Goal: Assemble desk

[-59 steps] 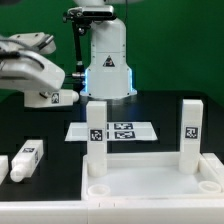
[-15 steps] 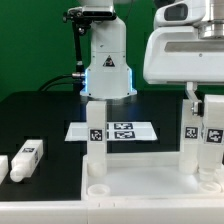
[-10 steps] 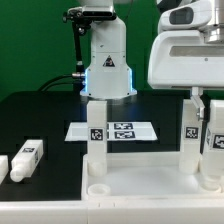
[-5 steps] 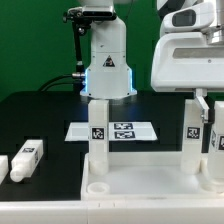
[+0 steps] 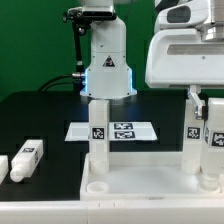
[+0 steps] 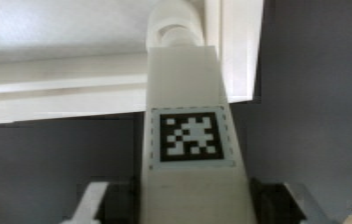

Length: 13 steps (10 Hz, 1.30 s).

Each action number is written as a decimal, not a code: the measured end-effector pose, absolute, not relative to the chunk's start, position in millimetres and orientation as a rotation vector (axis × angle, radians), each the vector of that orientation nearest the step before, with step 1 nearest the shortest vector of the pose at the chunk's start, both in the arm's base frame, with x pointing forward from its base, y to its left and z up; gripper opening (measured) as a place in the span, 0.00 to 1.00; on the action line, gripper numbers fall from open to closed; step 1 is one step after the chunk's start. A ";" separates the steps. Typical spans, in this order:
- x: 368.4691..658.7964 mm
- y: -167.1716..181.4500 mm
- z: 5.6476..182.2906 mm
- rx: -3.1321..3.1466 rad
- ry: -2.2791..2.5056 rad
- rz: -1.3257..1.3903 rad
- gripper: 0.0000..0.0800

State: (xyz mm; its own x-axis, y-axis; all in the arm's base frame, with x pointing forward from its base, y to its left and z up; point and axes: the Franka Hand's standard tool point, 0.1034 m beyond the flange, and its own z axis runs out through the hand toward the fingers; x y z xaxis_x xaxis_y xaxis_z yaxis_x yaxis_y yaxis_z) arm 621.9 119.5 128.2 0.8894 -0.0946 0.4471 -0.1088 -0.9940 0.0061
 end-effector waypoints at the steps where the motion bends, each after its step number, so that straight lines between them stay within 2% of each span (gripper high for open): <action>1: 621.5 119.6 126.6 3.023 -0.161 0.711 0.36; 10: 619.7 116.1 114.5 3.015 -0.166 0.696 0.36; 11: 619.7 116.1 114.5 3.015 -0.167 0.696 0.45; 12: 619.7 116.1 114.5 3.016 -0.167 0.696 0.45; 13: 619.7 116.1 114.5 3.016 -0.167 0.696 0.68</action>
Offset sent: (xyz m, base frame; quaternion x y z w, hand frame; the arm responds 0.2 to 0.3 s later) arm 0.0038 -0.0012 -0.0040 -0.0025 0.0058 0.0001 1.0000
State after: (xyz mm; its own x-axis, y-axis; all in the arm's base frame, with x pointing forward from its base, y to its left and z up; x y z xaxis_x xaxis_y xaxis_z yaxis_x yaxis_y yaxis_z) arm 619.7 116.1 114.5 0.8935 -0.0953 0.4389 -0.1143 -0.9933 0.0170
